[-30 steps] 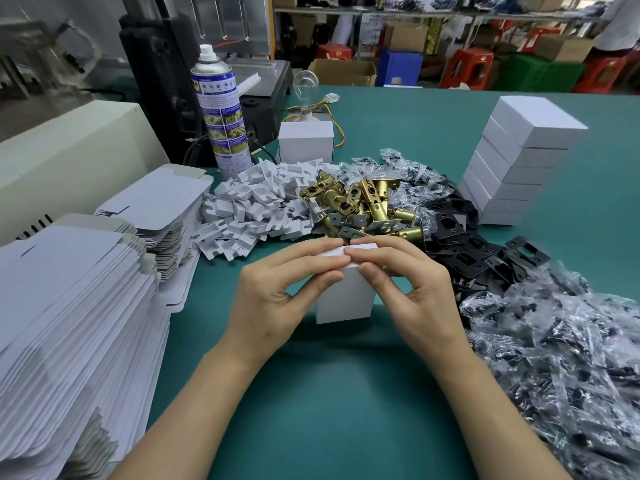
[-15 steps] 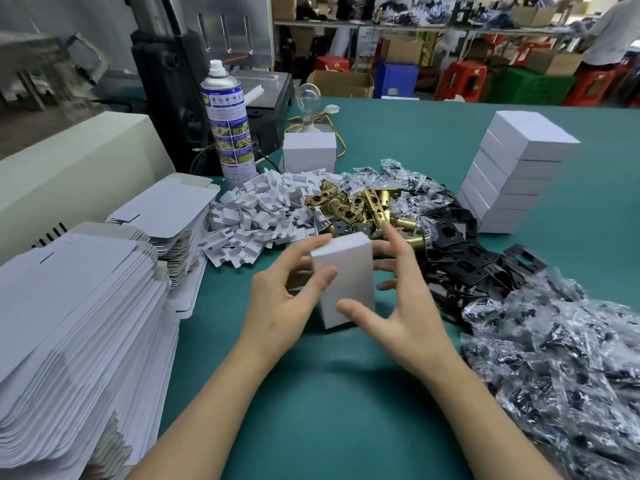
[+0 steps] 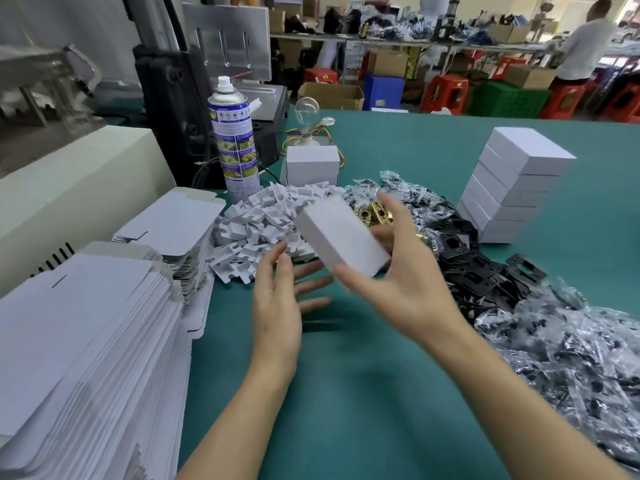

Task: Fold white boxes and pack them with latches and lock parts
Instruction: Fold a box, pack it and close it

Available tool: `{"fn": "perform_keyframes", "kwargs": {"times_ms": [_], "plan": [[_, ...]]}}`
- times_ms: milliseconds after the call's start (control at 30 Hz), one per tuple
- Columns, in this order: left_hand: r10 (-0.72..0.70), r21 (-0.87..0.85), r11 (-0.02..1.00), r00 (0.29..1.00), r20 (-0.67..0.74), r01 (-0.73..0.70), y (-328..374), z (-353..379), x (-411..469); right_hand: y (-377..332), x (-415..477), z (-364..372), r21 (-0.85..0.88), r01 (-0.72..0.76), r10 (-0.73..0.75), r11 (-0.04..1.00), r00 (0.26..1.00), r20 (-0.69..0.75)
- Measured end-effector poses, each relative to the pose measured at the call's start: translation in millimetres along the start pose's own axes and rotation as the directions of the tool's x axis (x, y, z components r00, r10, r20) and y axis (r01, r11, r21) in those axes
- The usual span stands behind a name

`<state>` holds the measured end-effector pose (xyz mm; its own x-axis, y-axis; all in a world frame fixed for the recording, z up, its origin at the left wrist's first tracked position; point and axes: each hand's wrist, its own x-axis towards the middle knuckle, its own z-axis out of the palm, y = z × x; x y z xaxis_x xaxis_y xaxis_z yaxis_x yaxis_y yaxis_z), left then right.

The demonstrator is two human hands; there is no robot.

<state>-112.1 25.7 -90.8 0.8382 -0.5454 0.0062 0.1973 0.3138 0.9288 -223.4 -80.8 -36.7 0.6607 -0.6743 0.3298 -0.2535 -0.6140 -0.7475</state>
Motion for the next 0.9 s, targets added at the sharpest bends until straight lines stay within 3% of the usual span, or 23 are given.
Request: {"fn": "perform_keyframes", "kwargs": {"times_ms": [100, 233, 400, 667, 900], "plan": [[-0.033, 0.012, 0.999, 0.999, 0.004, 0.033, -4, -1, 1, -13, 64, -18, -0.111, 0.087, -0.085, 0.99, 0.996, 0.023], [-0.025, 0.068, 0.997, 0.999, 0.029, 0.023, -9, -2, 4, -23, 167, -16, -0.303, 0.12, -0.083, 0.945, 0.988, 0.133], [-0.074, 0.08, 0.994, 0.996, 0.059, 0.069, -9, -3, 5, -11, 256, -3, -0.294, 0.069, 0.028, 0.953, 0.95, 0.312], [-0.122, 0.075, 0.99, 0.992, 0.027, 0.12, -10, -8, 12, 12, 307, 27, -0.372, 0.097, 0.101, 0.923, 0.872, 0.48], [-0.115, 0.068, 0.991, 0.993, 0.019, 0.113, -11, -9, 14, 12, 317, 26, -0.479, 0.235, 0.116, 0.846, 0.796, 0.594]]}}
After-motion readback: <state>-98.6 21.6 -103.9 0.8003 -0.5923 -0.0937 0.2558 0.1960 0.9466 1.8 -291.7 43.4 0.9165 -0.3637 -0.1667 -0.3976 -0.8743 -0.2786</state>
